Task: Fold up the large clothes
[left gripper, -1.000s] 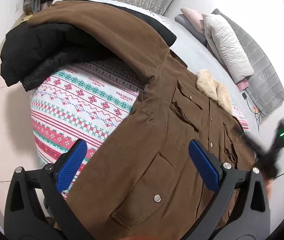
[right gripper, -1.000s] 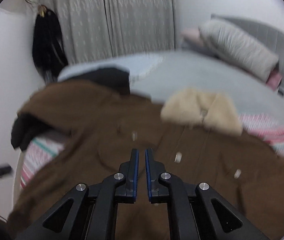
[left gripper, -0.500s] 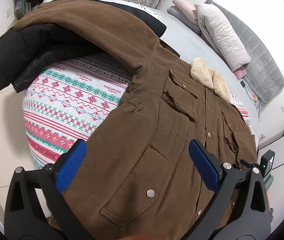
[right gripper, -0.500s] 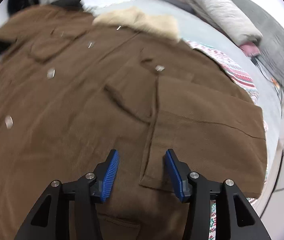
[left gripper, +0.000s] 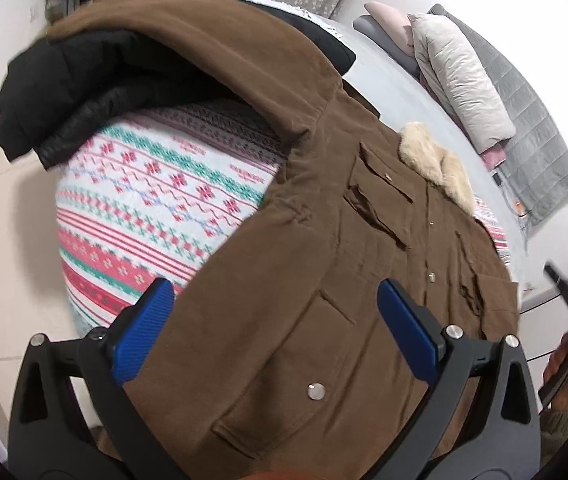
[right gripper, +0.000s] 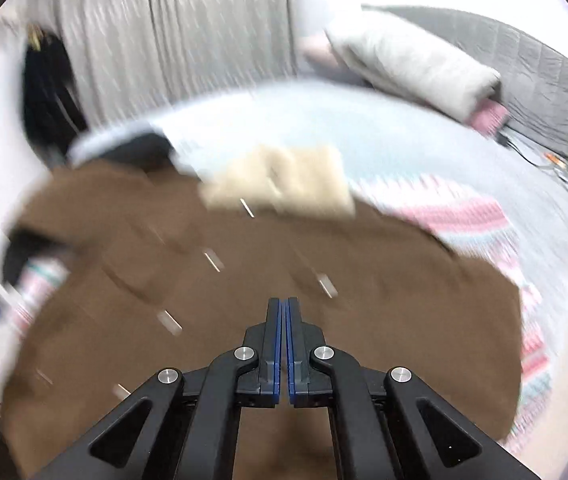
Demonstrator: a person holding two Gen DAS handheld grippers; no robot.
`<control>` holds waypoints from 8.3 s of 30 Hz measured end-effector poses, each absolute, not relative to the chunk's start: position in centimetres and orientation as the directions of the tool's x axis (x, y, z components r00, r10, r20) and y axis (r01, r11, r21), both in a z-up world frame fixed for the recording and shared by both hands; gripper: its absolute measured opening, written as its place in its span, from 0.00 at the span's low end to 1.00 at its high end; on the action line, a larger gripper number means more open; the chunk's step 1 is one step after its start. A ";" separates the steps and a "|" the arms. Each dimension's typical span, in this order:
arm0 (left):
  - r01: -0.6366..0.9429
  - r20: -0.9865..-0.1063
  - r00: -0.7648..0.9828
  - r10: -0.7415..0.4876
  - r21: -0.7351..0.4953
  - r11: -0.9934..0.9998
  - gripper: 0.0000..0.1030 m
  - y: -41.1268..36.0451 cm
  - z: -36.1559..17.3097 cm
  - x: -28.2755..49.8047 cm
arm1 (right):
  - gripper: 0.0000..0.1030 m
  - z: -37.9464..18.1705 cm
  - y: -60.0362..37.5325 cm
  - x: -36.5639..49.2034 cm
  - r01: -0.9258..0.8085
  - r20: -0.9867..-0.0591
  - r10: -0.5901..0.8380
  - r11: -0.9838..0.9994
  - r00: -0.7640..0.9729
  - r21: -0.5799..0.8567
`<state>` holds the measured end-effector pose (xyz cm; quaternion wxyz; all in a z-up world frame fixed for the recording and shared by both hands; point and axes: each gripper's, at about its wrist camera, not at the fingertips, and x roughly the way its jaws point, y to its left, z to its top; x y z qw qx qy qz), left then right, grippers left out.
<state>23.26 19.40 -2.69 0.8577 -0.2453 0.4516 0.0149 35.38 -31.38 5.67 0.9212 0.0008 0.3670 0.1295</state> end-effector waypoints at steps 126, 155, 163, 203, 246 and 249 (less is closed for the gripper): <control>-0.241 -0.226 0.965 0.135 -0.551 0.799 0.09 34.6 11.1 32.0 | 0.74 -0.4 -30.5 32.2 -0.255 -0.663 0.453 0.890 0.596 0.379; 0.424 -0.761 0.483 -0.433 -0.230 0.876 0.35 -11.4 -2.9 34.5 | 0.74 -2.5 -43.1 32.7 0.031 -0.673 0.363 0.867 0.645 0.497; 0.407 -0.784 0.412 -0.464 -0.298 0.864 0.35 -14.4 -4.5 36.1 | 0.74 -2.3 -41.6 33.3 0.002 -0.666 0.389 0.863 0.636 0.506; 0.095 -0.828 0.546 -0.125 -0.087 0.992 0.49 -0.1 -2.1 33.4 | 0.74 -2.9 -41.7 30.5 0.004 -0.735 0.296 0.926 0.610 0.376; -0.269 -0.846 0.456 -0.276 -0.427 0.863 0.65 25.7 -10.9 14.3 | 0.78 -10.5 -45.4 3.8 0.280 -0.745 0.358 0.765 0.564 0.580; -0.253 -0.813 0.485 -0.324 -0.485 0.837 0.65 25.2 -10.8 14.2 | 0.77 -10.7 -46.1 3.0 0.282 -0.702 0.386 0.719 0.598 0.635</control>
